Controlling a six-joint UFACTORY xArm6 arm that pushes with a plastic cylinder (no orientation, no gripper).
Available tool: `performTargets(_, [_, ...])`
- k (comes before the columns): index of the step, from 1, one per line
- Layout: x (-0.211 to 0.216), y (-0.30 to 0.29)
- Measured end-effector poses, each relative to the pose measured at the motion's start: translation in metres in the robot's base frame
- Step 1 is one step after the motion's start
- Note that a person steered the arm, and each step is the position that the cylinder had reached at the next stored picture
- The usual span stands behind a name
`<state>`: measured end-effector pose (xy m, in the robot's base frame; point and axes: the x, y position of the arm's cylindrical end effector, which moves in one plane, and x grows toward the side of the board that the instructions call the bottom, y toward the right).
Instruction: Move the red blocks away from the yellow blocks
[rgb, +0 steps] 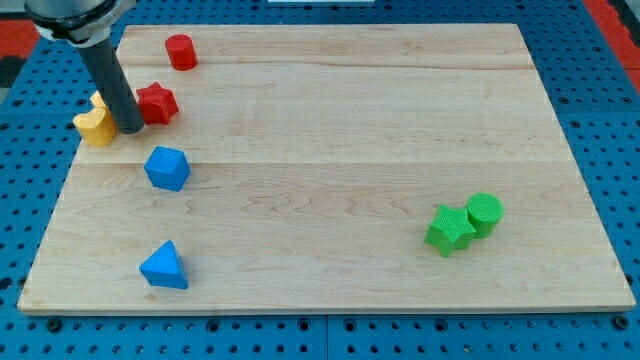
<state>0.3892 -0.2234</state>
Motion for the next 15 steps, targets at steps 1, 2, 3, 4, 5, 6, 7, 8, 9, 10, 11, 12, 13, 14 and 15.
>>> performTargets(1, [-0.004, 0.017])
performTargets(2, [-0.024, 0.035])
performTargets(3, [-0.059, 0.026])
performTargets(4, [-0.077, 0.019])
performTargets(5, [-0.068, 0.019])
performTargets(6, [-0.06, 0.019])
performTargets(7, [-0.06, 0.019])
performTargets(8, [-0.06, 0.049])
performTargets(9, [-0.06, 0.055])
performTargets(10, [-0.06, 0.055])
performTargets(11, [-0.06, 0.055])
performTargets(12, [-0.06, 0.056])
performTargets(13, [-0.06, 0.06])
performTargets(14, [-0.06, 0.064])
performTargets(15, [-0.06, 0.074])
